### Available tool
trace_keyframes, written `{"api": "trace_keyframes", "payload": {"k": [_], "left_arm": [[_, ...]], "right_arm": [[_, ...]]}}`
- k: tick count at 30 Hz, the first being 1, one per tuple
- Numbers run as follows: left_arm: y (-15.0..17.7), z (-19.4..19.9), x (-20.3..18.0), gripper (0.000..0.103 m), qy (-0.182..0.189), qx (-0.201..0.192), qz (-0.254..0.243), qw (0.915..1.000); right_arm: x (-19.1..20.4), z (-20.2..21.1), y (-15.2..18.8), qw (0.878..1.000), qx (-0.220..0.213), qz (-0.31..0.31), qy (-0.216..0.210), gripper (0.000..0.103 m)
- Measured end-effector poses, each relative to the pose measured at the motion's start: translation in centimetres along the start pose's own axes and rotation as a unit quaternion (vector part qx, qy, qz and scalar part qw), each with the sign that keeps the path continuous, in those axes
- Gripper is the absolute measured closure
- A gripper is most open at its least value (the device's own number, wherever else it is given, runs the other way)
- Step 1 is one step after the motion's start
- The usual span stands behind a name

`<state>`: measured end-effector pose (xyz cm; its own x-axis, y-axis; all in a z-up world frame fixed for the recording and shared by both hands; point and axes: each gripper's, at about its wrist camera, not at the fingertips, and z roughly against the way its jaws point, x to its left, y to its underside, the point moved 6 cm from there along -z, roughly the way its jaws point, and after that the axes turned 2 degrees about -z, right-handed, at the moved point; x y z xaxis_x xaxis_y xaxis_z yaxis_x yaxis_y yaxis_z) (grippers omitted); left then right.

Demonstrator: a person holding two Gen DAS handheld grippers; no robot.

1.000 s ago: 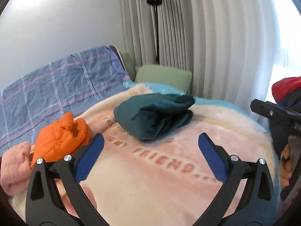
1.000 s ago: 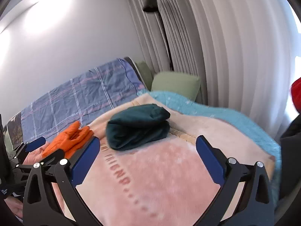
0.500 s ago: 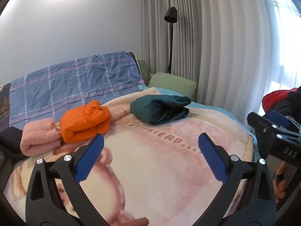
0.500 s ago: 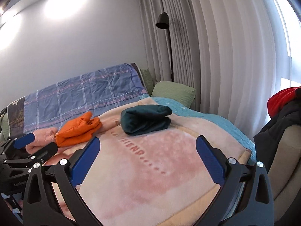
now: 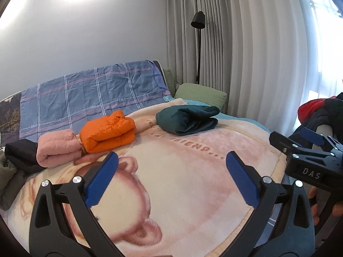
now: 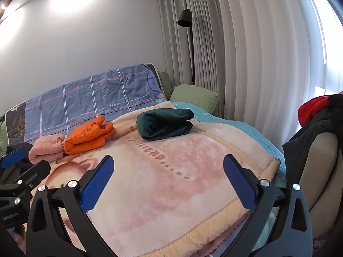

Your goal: Fold large clothes

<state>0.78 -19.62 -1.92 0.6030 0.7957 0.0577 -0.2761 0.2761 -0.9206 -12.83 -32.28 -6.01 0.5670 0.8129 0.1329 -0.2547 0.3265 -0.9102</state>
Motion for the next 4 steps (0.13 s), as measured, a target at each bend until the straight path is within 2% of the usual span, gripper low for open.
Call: {"api": "trace_keyframes", "payload": {"k": [4], "left_arm": [[0.44, 0.22, 0.01, 0.002, -0.006, 0.003, -0.006, 1.0]], "right_arm": [[0.04, 0.0, 0.15, 1.0, 0.001, -0.001, 0.0, 0.001]]}}
